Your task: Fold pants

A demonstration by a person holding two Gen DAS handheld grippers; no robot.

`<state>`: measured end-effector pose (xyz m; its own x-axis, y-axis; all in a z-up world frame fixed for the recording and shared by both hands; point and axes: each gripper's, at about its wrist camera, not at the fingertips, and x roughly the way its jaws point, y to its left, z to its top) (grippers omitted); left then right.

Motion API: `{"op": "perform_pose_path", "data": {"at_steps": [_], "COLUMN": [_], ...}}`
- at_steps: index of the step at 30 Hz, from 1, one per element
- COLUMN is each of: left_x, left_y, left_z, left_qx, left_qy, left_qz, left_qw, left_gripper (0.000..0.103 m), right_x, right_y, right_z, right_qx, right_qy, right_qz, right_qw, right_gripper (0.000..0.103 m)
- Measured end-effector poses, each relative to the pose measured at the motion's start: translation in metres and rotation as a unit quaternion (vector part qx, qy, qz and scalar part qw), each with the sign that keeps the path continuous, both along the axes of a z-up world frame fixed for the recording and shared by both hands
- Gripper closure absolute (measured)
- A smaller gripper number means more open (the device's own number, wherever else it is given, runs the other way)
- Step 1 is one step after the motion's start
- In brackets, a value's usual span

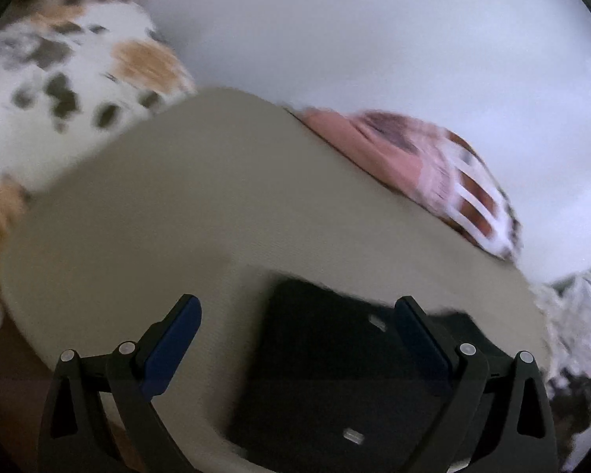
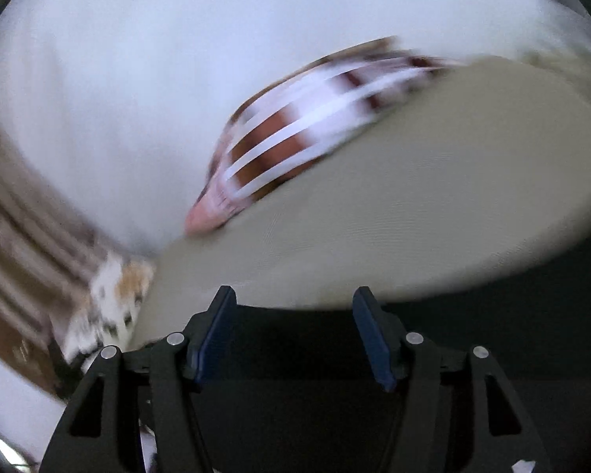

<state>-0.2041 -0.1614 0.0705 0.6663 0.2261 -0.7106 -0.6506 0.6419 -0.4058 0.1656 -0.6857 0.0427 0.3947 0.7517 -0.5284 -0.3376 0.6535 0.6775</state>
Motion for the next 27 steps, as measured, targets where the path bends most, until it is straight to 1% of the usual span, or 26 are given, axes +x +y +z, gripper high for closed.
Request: {"op": "perform_pose_path", "data": {"at_steps": [1,2,3,4,6,7,8,10,12,16,18,20,22,24,27], "left_x": [0.005,0.013,0.02,0.027,0.039,0.043,0.046,0.053,0.056,0.049,0.045,0.042,0.04,0.04,0.042], "left_y": [-0.01,-0.024,-0.032,-0.046,-0.069,-0.078,-0.087,-0.102,-0.108,-0.118,-0.117,-0.116,-0.115,-0.115,-0.117], "left_z": [-0.003,-0.008,-0.01,-0.011,-0.012,-0.012,-0.012,-0.015,-0.016,-0.016,-0.017,-0.018,-0.02,-0.022,-0.024], "left_qx": [-0.013,-0.028,-0.031,-0.027,-0.001,0.013,0.025,0.047,0.051,0.048,0.051,0.045,0.035,0.029,0.032], "left_qy": [-0.005,-0.013,-0.013,-0.007,0.007,0.013,0.021,0.045,0.056,0.053,0.056,0.055,0.054,0.053,0.057], "left_qz": [-0.013,-0.034,-0.045,-0.062,-0.088,-0.1,-0.109,-0.124,-0.128,-0.12,-0.111,-0.106,-0.102,-0.101,-0.107], "left_qw": [0.9998,0.999,0.9984,0.9977,0.9961,0.9948,0.9935,0.9902,0.9888,0.9901,0.9909,0.9918,0.9928,0.9931,0.9921], "left_gripper": [0.005,0.005,0.005,0.005,0.005,0.005,0.005,0.005,0.005,0.005,0.005,0.005,0.005,0.005,0.005], "right_x": [-0.007,-0.013,-0.02,-0.028,-0.043,-0.049,-0.051,-0.051,-0.047,-0.037,-0.03,-0.027,-0.028,-0.027,-0.026], "right_y": [-0.049,-0.081,-0.117,-0.148,-0.205,-0.223,-0.236,-0.249,-0.255,-0.251,-0.245,-0.239,-0.236,-0.225,-0.21], "right_z": [-0.009,-0.016,-0.024,-0.032,-0.048,-0.052,-0.054,-0.057,-0.062,-0.07,-0.077,-0.083,-0.083,-0.083,-0.084], "right_qx": [0.016,0.027,0.031,0.034,0.064,0.07,0.067,0.075,0.085,0.102,0.093,0.103,0.107,0.11,0.106], "right_qy": [0.02,0.033,0.047,0.061,0.084,0.084,0.082,0.079,0.079,0.081,0.086,0.09,0.085,0.088,0.097], "right_qz": [-0.043,-0.073,-0.109,-0.144,-0.198,-0.214,-0.226,-0.23,-0.234,-0.229,-0.224,-0.217,-0.214,-0.2,-0.182], "right_qw": [0.999,0.996,0.992,0.987,0.975,0.971,0.968,0.967,0.965,0.965,0.966,0.967,0.967,0.97,0.973], "right_gripper": [0.042,0.042,0.042,0.042,0.042,0.042,0.042,0.042,0.042,0.042,0.042,0.042,0.042,0.042,0.042]}}
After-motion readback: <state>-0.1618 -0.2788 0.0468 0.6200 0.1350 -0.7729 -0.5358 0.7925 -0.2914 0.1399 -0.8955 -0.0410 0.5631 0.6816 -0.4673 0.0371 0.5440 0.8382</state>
